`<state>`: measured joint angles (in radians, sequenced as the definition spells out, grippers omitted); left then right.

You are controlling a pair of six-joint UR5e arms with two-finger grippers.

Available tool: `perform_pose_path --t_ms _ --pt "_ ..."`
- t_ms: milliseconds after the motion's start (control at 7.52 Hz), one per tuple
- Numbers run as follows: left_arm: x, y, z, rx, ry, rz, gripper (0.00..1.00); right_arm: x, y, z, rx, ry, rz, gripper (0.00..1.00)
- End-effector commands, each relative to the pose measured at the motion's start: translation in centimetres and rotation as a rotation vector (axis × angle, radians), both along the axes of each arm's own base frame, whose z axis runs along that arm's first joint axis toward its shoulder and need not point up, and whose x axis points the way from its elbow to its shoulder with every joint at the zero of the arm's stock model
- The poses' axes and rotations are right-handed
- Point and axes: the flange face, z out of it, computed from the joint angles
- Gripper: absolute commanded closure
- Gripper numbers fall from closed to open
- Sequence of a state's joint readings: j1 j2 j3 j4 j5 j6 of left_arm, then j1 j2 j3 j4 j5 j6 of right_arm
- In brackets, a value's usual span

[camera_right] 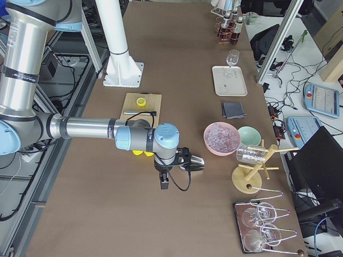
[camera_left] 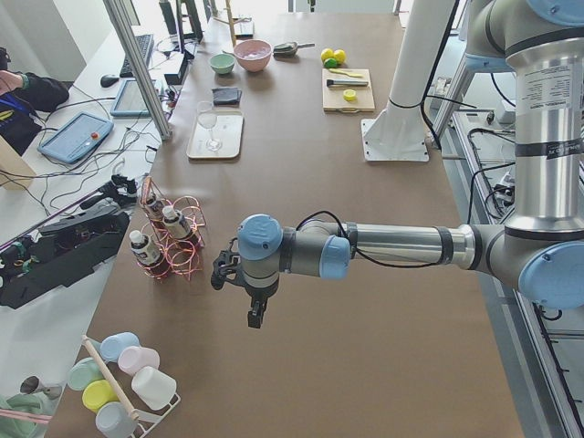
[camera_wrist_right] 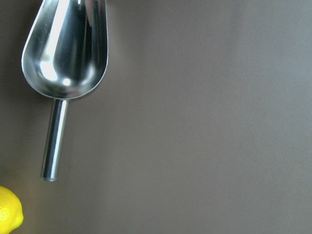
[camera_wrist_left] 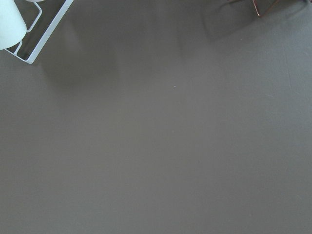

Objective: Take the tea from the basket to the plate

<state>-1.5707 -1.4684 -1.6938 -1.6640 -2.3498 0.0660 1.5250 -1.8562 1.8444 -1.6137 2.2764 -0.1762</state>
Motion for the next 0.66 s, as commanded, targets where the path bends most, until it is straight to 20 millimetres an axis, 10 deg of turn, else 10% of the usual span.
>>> perform_pose_path --t_ms 0,532 --pt "-0.7 0.3 0.3 -0.008 0.0 -0.012 0.02 0.0 0.0 0.0 -0.002 0.0 0.0 0.01" --pt "-1.3 -0.7 -1.0 0.034 -0.009 -0.02 0.02 0.0 0.0 0.0 -0.001 0.0 -0.002 0.01"
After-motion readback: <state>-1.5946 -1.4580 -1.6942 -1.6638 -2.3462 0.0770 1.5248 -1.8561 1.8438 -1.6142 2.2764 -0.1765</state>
